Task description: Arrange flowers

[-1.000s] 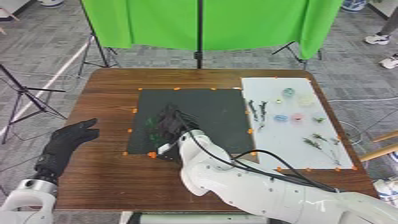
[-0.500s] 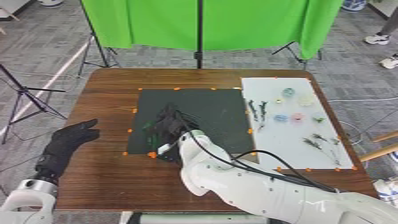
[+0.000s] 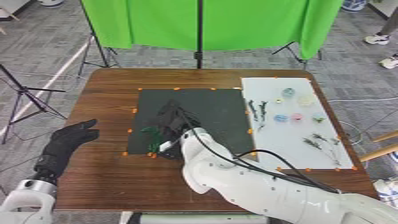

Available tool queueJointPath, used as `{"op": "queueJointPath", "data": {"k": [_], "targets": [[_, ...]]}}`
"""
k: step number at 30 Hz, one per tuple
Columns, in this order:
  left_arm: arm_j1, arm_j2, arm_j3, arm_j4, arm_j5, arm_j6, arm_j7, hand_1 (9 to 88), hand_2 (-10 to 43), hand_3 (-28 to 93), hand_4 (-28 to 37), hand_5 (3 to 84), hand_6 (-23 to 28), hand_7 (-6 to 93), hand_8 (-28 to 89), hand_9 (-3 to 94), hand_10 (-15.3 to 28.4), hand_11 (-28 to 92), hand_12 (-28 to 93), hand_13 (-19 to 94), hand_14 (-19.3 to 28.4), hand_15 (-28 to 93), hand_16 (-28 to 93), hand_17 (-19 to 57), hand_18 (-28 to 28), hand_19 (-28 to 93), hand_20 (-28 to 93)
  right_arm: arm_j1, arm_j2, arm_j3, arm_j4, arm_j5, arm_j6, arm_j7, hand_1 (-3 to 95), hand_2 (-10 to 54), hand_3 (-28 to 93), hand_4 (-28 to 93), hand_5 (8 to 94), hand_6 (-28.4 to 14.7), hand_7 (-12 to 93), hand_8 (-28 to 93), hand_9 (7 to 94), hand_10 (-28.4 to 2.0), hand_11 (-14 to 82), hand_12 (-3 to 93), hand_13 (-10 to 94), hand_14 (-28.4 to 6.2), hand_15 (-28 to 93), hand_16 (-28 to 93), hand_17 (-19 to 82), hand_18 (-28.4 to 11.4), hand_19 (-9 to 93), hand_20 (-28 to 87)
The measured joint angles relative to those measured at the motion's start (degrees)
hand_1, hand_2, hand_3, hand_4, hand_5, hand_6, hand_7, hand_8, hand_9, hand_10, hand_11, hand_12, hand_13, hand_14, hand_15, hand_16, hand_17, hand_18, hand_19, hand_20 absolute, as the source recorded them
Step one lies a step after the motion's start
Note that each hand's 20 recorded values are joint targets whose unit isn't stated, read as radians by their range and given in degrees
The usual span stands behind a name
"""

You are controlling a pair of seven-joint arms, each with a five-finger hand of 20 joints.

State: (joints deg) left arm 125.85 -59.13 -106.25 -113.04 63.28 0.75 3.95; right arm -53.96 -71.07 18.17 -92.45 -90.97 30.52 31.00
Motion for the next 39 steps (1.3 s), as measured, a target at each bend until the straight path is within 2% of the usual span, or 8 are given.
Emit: {"op": "queueJointPath", "data": {"k": [6, 10, 14, 18, 23, 29, 32, 39], "targets": [[1.44, -0.2, -1.94, -0.75, 0.0, -0.11, -0.59, 26.4, 3.1, 65, -25.1, 47.4, 6.9, 8.6, -6, 47.4, 15.4, 19, 10, 37, 19.5, 18, -1, 5.0, 14.0, 15, 15, 0.21, 7.39, 3.68, -10.37, -2.03, 0.14, -2.45, 42.3, -9.5, 59, -8, 76.3, -5.3, 27, 12, 89.9, -14.0, 28.1, 24.5, 94, -2.6, 51, 25, 72, -7.8, 82, 42], [2.6, -0.35, -2.89, -1.36, -0.02, -0.11, -0.93, 26.4, 3.0, 65, -24.9, 47.3, 6.8, 8.6, -6, 47.4, 15.4, 19, 10, 37, 19.5, 18, -1, 5.0, 14.0, 15, 15, -3.64, 14.11, 16.11, -19.35, -6.59, -3.0, -3.24, 39.6, -9.5, 61, -8, 74.0, -5.7, 25, -5, 86.1, -15.0, 25.9, 24.9, 94, -3.4, 48, 30, 70, -8.5, 85, 41], [3.23, -0.52, -3.25, -1.63, -0.02, -0.11, -1.09, 26.6, 2.8, 65, -24.8, 47.3, 6.8, 8.6, -6, 47.4, 15.5, 19, 10, 37, 19.4, 18, -1, 5.0, 14.0, 15, 15, -10.28, 21.92, 29.64, -26.71, -13.25, -8.65, -3.18, 34.7, -9.5, 59, -10, 70.0, -6.9, 18, -6, 80.0, -15.7, 22.9, 24.1, 92, -4.7, 45, 35, 67, -9.8, 89, 38], [3.43, -0.56, -3.51, -1.68, 0.02, -0.28, -1.16, 26.8, 2.4, 65, -24.6, 47.3, 6.8, 8.6, -6, 47.4, 15.5, 19, 10, 37, 19.4, 18, -1, 5.0, 14.1, 15, 15, -19.44, 30.49, 40.29, -31.25, -18.29, -12.63, -1.56, 29.5, -9.5, 53, -17, 67.5, -8.0, 14, -5, 76.7, -17.6, 19.3, 23.3, 90, -5.5, 45, 35, 65, -10.5, 90, 37], [3.65, -0.6, -3.86, -1.91, 0.06, -0.38, -1.33, 27.1, 2.3, 64, -24.3, 47.3, 6.8, 8.7, -6, 47.3, 15.4, 19, 10, 37, 19.5, 18, -1, 5.0, 14.0, 15, 15, -34.29, 37.12, 54.63, -31.12, -19.89, -19.33, 2.08, 24.2, -9.5, 52, -23, 65.8, -9.2, 11, -5, 74.2, -19.5, 15.1, 21.4, 88, -7.4, 45, 34, 62, -12.1, 90, 37], [3.72, -0.62, -3.89, -1.96, 0.55, -0.84, -1.53, 27.8, 1.4, 64, -23.2, 47.3, 6.8, 8.6, -6, 47.3, 15.4, 19, 10, 37, 19.4, 18, -1, 5.0, 14.1, 15, 15, -47.68, 38.84, 68.48, -28.74, -25.87, -29.66, 7.38, 28.2, -9.5, 53, -18, 65.2, -9.4, 10, -5, 73.2, -19.7, 14.5, 21.9, 87, -7.7, 46, 34, 62, -12.3, 89, 38], [3.67, -0.62, -3.88, -1.98, 1.04, -1.04, -1.51, 28.7, 0.8, 64, -22.4, 47.3, 6.9, 8.6, -6, 47.3, 15.3, 19, 10, 37, 19.4, 18, -1, 5.2, 14.1, 15, 15, -50.37, 39.24, 70.92, -27.35, -27.06, -32.54, 9.56, 30.1, -9.5, 53, -17, 65.1, -9.4, 10, -5, 73.1, -19.5, 14.6, 22.0, 87, -7.5, 46, 34, 62, -12.3, 89, 38], [3.68, -0.62, -3.88, -2.05, 1.28, -1.05, -1.37, 29.8, 0.2, 63, -21.1, 47.2, 7.0, 8.5, -6, 47.0, 15.3, 19, 10, 37, 19.4, 18, -1, 6.0, 14.0, 16, 15, -54.19, 39.73, 71.31, -24.71, -26.09, -34.07, 11.28, 33.2, -9.5, 54, -16, 66.1, -9.0, 11, -5, 75.0, -18.1, 16.0, 21.9, 88, -6.2, 47, 33, 63, -11.4, 89, 38]]}}
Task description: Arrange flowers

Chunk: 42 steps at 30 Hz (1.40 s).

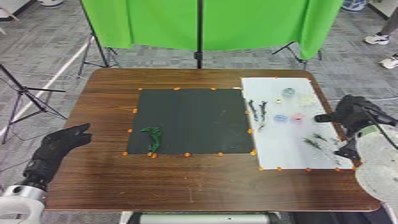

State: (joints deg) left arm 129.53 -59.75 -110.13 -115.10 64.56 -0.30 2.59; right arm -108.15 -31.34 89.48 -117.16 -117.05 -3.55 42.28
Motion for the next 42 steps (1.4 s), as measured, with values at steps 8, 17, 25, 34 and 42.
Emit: {"op": "queueJointPath", "data": {"k": [8, 17, 25, 34, 42], "targets": [[0.1, -0.38, -0.14, -0.11, 0.0, -0.05, -0.05, 30.0, 0.2, 63, -20.8, 47.2, 6.9, 8.6, -6, 47.0, 15.3, 19, 10, 37, 19.3, 18, -1, 5.8, 14.1, 16, 15, -1.76, -0.28, -1.88, 3.45, 0.46, -1.75, 1.43, 36.9, -9.5, 58, -17, 69.5, -8.5, 12, -5, 78.8, -17.1, 17.8, 21.5, 90, -5.1, 47, 34, 64, -10.5, 89, 38], [0.27, -0.45, -0.32, -0.25, -0.02, -0.05, -0.09, 30.2, 0.7, 63, -20.9, 47.3, 6.9, 8.7, -6, 47.1, 15.3, 19, 10, 37, 19.3, 18, -1, 5.7, 14.2, 16, 15, -2.93, -0.55, -4.16, 3.62, 0.12, -1.06, 1.67, 58.4, -9.5, 34, -4, 77.7, -5.3, 19, 9, 88.4, -14.4, 25.8, 24.1, 93, -2.9, 49, 33, 67, -11.3, 92, 37], [0.29, -0.54, -0.29, -0.3, -0.01, -0.05, -0.14, 30.1, 0.9, 63, -21.0, 47.3, 6.9, 8.8, -6, 47.1, 15.4, 19, 10, 36, 19.4, 18, -1, 5.6, 14.1, 16, 15, -3.04, -0.49, -6.65, 4.12, -0.89, 7.59, 0.81, 87.9, -9.5, -28, 48, 83.1, -3.0, 26, 20, 93.0, -11.7, 31.2, 30.2, 94, -1.8, 58, 26, 71, -9.7, 93, 38], [0.74, -0.58, -0.63, -0.66, -0.01, -0.13, -0.24, 29.3, 0.7, 64, -20.8, 47.2, 7.0, 8.7, -6, 46.9, 15.4, 19, 10, 36, 19.4, 18, -1, 5.5, 14.1, 16, 15, -3.6, -1.1, -4.25, 1.11, 0.32, 9.33, 0.71, 88.4, -9.5, -28, 49, 83.5, -3.1, 27, 20, 93.5, -11.7, 32.4, 29.8, 94, -1.3, 60, 25, 72, -9.1, 93, 38], [1.09, -0.5, -1.27, -0.92, 0.0, -0.43, -0.61, 29.1, 0.5, 64, -20.7, 47.2, 7.0, 8.6, -6, 46.9, 15.4, 19, 10, 36, 19.4, 18, -1, 5.5, 14.1, 15, 15, 5.76, -1.31, -10.48, -5.64, 2.8, 11.97, 0.16, 88.5, -9.5, -28, 50, 83.9, -3.3, 27, 20, 93.7, -11.7, 34.3, 28.5, 94, -1.0, 61, 23, 74, -7.6, 93, 37]]}}
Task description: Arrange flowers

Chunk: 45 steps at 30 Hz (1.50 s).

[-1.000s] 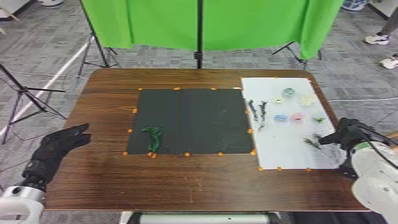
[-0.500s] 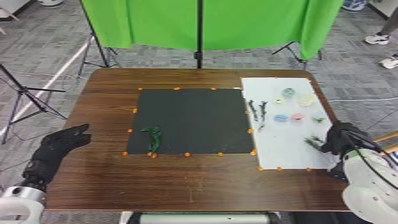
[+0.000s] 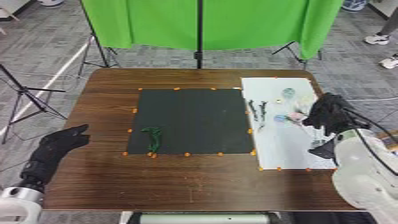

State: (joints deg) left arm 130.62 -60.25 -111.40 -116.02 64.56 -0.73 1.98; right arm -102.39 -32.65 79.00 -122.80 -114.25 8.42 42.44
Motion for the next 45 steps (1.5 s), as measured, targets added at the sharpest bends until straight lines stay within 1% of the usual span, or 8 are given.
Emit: {"op": "queueJointPath", "data": {"k": [6, 13, 19, 27, 34, 39, 44, 45], "targets": [[0.52, 0.38, -0.62, -0.3, 0.04, -0.3, -0.11, 29.1, 0.4, 64, -20.7, 47.1, 6.9, 8.5, -6, 46.9, 15.4, 19, 10, 36, 19.3, 18, -1, 5.4, 14.1, 15, 15, 15.45, -3.01, -17.23, 0.63, 0.63, 0.5, -0.69, 88.7, -9.5, -28, 50, 84.2, -3.6, 27, 20, 93.7, -11.6, 35.2, 27.3, 94, -0.6, 62, 22, 75, -6.6, 93, 36], [0.65, 0.84, -0.78, -0.47, 0.25, -0.63, -0.34, 29.0, 0.3, 63, -20.4, 47.0, 6.9, 8.4, -6, 46.7, 15.4, 19, 10, 36, 19.3, 18, -1, 5.4, 14.1, 15, 15, 26.48, -12.89, -29.64, 5.63, 1.18, 0.44, -0.94, 89.0, -9.5, -28, 50, 84.2, -3.6, 27, 21, 93.7, -11.8, 36.2, 26.5, 94, -0.4, 62, 21, 76, -6.3, 92, 36], [0.97, 0.86, -1.09, -0.81, 0.42, -0.67, -0.69, 28.8, 0.0, 63, -20.3, 47.0, 7.0, 8.3, -5, 46.7, 15.4, 19, 10, 36, 19.4, 17, -1, 5.4, 14.1, 15, 15, 29.34, -21.12, -33.74, 9.48, 1.28, 0.44, -0.87, 89.0, -9.5, -28, 51, 84.2, -3.7, 27, 20, 93.7, -11.8, 36.6, 25.8, 94, -0.3, 63, 21, 76, -6.1, 92, 36], [1.18, 0.98, -1.25, -0.95, 0.59, -0.77, -1.22, 28.7, -0.3, 64, -20.3, 46.8, 7.1, 8.1, -5, 46.7, 15.4, 18, 10, 36, 19.4, 17, -1, 5.3, 14.2, 15, 15, 32.03, -27.14, -40.47, 14.83, 2.98, 1.75, -0.28, 89.3, -9.5, -28, 50, 83.9, -4.0, 27, 20, 93.7, -11.7, 36.7, 25.5, 94, -0.1, 63, 20, 76, -5.8, 92, 35], [1.24, 1.06, -1.25, -1.05, 0.74, -0.79, -1.27, 28.7, -0.3, 63, -20.4, 47.0, 7.1, 8.0, -5, 46.7, 15.5, 18, 10, 36, 19.5, 17, -1, 5.2, 14.2, 15, 15, 34.35, -29.1, -43.83, 17.1, 8.7, 4.48, -0.25, 89.5, -9.5, -28, 51, 83.3, -4.2, 28, 21, 93.7, -11.7, 36.2, 25.7, 94, 0.0, 62, 19, 77, -4.9, 90, 34], [1.26, 1.12, -1.27, -1.13, 0.84, -0.79, -1.27, 28.7, -0.3, 63, -20.3, 47.0, 7.1, 8.0, -5, 46.6, 15.4, 18, 10, 36, 19.5, 17, -1, 5.2, 14.2, 15, 15, 35.85, -30.24, -44.42, 18.71, 15.32, 8.41, -0.2, 89.3, -9.5, -28, 50, 82.9, -4.5, 28, 20, 93.7, -11.9, 34.7, 25.6, 94, -0.2, 61, 18, 78, -4.2, 88, 33], [1.42, 1.12, -1.44, -1.28, 0.88, -0.78, -1.26, 28.6, -0.5, 63, -20.2, 47.0, 7.2, 8.0, -5, 46.6, 15.5, 18, 10, 36, 19.5, 17, -1, 5.2, 14.2, 15, 15, 36.42, -30.85, -44.38, 19.94, 20.59, 11.7, -0.11, 87.2, -9.5, -22, 46, 82.7, -4.9, 28, 20, 93.6, -12.2, 32.2, 25.1, 94, -0.8, 58, 17, 78, -3.8, 85, 31], [1.42, 1.12, -1.44, -1.28, 0.88, -0.78, -1.26, 28.6, -0.5, 63, -20.2, 46.9, 7.2, 8.0, -5, 46.6, 15.5, 18, 10, 36, 19.5, 17, -1, 5.2, 14.2, 15, 15, 36.42, -30.91, -44.35, 20.11, 20.7, 11.93, -0.05, 85.9, -9.5, -19, 44, 82.6, -5.1, 27, 19, 93.6, -12.4, 31.7, 25.2, 94, -1.0, 57, 17, 78, -3.7, 84, 31]]}}
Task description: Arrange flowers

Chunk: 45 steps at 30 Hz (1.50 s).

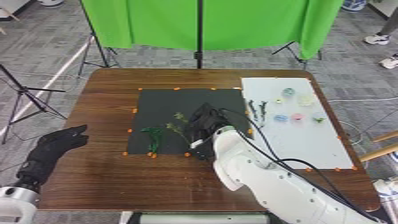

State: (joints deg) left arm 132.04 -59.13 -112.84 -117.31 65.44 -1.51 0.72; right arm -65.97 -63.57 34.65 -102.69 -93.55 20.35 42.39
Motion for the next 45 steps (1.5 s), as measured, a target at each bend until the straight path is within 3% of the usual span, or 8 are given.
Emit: {"op": "queueJointPath", "data": {"k": [5, 6, 7, 10, 25, 43, 44, 45], "targets": [[0.01, 0.0, 0.0, 0.0, 0.02, -0.01, 0.0, 28.6, -0.5, 63, -20.2, 46.9, 7.1, 8.0, -5, 46.6, 15.4, 18, 10, 36, 19.5, 17, -1, 5.2, 14.2, 15, 15, -0.01, -0.28, -0.01, 0.64, 0.58, 1.19, 0.33, 84.3, -9.5, -15, 43, 82.3, -5.6, 26, 19, 93.6, -12.8, 29.3, 25.1, 94, -1.5, 55, 16, 78, -3.5, 82, 30], [0.01, 0.0, 0.0, 0.0, 0.02, -0.02, 0.0, 28.6, -0.5, 63, -20.2, 46.8, 7.1, 8.0, -5, 46.5, 15.4, 18, 10, 36, 19.5, 17, -1, 5.2, 14.2, 15, 15, -0.01, -0.35, -0.04, 0.79, 0.71, 1.44, 0.37, 80.1, -9.5, -3, 34, 82.1, -5.7, 26, 19, 93.7, -12.7, 28.5, 26.6, 94, -1.5, 55, 15, 78, -3.3, 81, 30], [0.01, 0.0, 0.0, 0.0, 0.03, -0.04, 0.0, 28.6, -0.4, 63, -20.2, 46.8, 7.1, 8.0, -5, 46.5, 15.4, 18, 10, 36, 19.5, 17, -1, 5.2, 14.2, 15, 15, -0.01, -0.43, -0.08, 0.94, 0.85, 1.68, 0.41, 67.5, -9.5, 34, 6, 82.2, -5.7, 25, 18, 93.6, -12.9, 28.3, 25.7, 94, -1.7, 54, 16, 78, -3.5, 81, 30], [0.0, 0.0, 0.0, 0.0, 0.05, -0.13, 0.0, 28.6, -0.5, 63, -20.2, 46.8, 7.1, 8.0, -5, 46.5, 15.5, 18, 10, 36, 19.5, 17, -1, 5.2, 14.2, 15, 15, -0.02, -0.6, -0.17, 1.31, 1.55, 2.26, 0.53, 62.6, -9.5, 46, -4, 81.9, -6.0, 24, 18, 93.3, -13.2, 27.5, 25.3, 94, -2.2, 53, 16, 78, -3.7, 81, 29], [-0.03, -0.04, -0.05, 0.01, 0.11, -0.65, 0.04, 28.5, -0.6, 63, -20.2, 46.8, 7.1, 7.8, -5, 46.5, 15.5, 18, 10, 36, 19.6, 17, -1, 5.1, 14.2, 15, 15, -0.2, -0.61, -0.34, 1.34, 3.13, 2.13, -0.14, 59.7, -9.5, 46, -5, 81.0, -6.1, 23, 19, 92.2, -13.7, 27.4, 23.6, 94, -2.7, 51, 17, 77, -4.1, 79, 29], [-0.02, -0.01, -0.13, 0.02, 0.2, -1.11, -0.03, 29.2, -1.7, 63, -19.9, 46.7, 7.1, 7.9, -5, 46.6, 15.4, 18, 10, 36, 19.5, 17, -1, 5.0, 14.2, 15, 15, -0.19, -0.17, -3.02, 1.42, -10.5, 5.75, -1.53, 65.5, -9.5, 40, -5, 77.4, -2.5, 45, 17, 91.9, -11.8, 43.4, 23.9, 94, -0.2, 64, 18, 77, -6.8, 87, 43], [-0.01, -0.01, -0.15, 0.02, 0.21, -1.14, -0.03, 29.2, -1.7, 63, -19.8, 46.7, 7.1, 7.9, -5, 46.6, 15.4, 18, 10, 36, 19.5, 17, -1, 5.0, 14.2, 15, 15, -0.2, -0.16, -3.07, 1.46, -11.45, 5.98, -1.56, 66.2, -9.5, 39, -4, 77.0, -2.3, 47, 16, 91.7, -11.8, 44.5, 23.3, 94, -0.2, 65, 17, 77, -7.2, 89, 42], [-0.01, -0.01, -0.18, 0.02, 0.22, -1.16, -0.04, 29.3, -1.5, 63, -19.7, 46.7, 7.1, 7.8, -5, 46.5, 15.4, 18, 10, 36, 19.5, 17, -1, 5.0, 14.2, 15, 15, -0.22, -0.14, -3.15, 1.51, -12.75, 6.25, -1.58, 73.6, -9.5, 18, 10, 76.6, -2.0, 48, 16, 91.3, -11.6, 46.4, 23.2, 94, -0.1, 67, 17, 77, -7.6, 91, 41]]}}
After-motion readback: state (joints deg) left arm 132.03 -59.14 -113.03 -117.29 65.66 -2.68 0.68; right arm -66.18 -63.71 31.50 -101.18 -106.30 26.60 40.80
